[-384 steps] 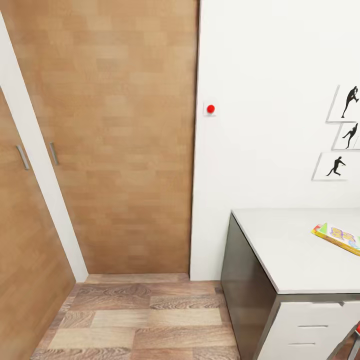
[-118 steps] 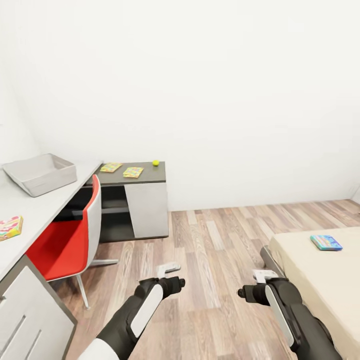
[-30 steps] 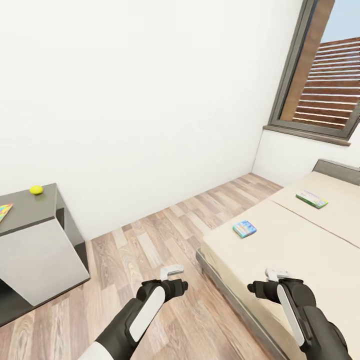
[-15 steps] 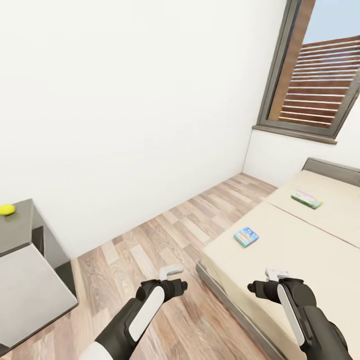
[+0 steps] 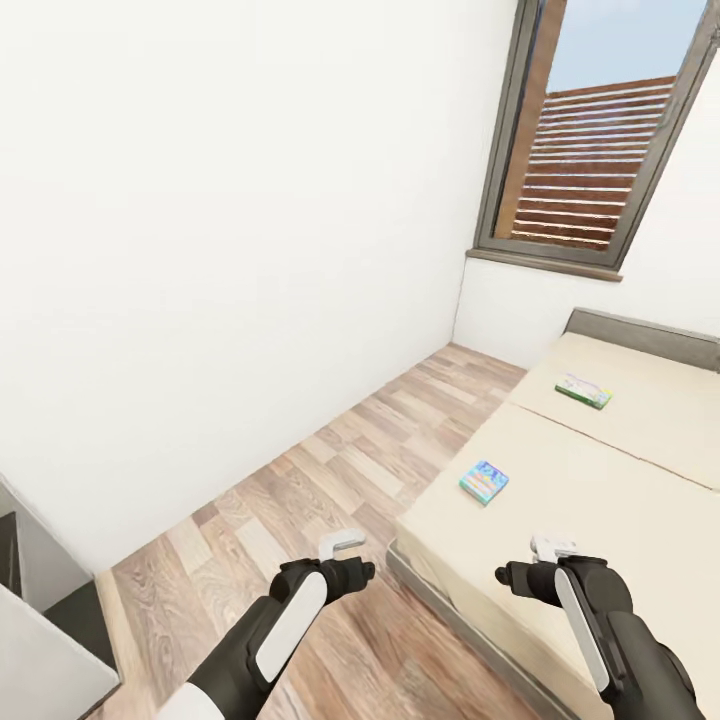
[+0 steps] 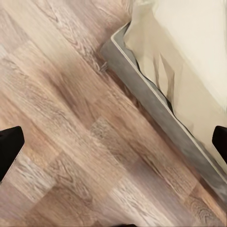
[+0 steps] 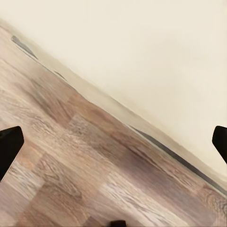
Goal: Put all the toys in the child's room - the three board games (two on the bed and one on the table), the two jigsaw puzzles on the table, and the tennis ball on the table - inside the toy box on the table in the child's room.
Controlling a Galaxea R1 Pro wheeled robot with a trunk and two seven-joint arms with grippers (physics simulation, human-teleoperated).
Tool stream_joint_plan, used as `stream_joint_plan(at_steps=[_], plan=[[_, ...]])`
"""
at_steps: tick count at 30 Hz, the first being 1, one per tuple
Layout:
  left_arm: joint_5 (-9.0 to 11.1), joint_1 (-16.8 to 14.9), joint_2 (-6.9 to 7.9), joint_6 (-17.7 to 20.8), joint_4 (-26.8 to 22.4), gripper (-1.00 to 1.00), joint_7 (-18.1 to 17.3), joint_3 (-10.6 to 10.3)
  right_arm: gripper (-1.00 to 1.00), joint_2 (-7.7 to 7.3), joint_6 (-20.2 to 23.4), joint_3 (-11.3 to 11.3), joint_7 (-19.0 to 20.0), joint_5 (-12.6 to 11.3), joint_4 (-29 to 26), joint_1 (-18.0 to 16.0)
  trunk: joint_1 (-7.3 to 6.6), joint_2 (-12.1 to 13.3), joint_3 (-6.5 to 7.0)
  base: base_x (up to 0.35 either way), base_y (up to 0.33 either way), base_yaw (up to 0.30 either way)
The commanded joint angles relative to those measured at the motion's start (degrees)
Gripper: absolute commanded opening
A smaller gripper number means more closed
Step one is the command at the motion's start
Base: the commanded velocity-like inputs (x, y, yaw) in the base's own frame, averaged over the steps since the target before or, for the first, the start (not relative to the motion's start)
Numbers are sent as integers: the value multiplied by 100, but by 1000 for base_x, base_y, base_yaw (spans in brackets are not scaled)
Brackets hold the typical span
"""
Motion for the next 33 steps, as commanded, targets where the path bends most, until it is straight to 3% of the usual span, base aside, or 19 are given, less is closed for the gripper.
stream_joint_plan(at_steps=[1, 33], plan=[[60, -3, 3, 3, -9, 100, 56, -10, 100, 1, 26, -5, -1, -27, -6, -4, 2, -3, -6, 240, 269, -283], [46, 32, 23, -31, -15, 100, 57, 46, 100, -16, 18, -35, -1, -14, -2, -13, 2, -3, -6, 251, 261, -286]])
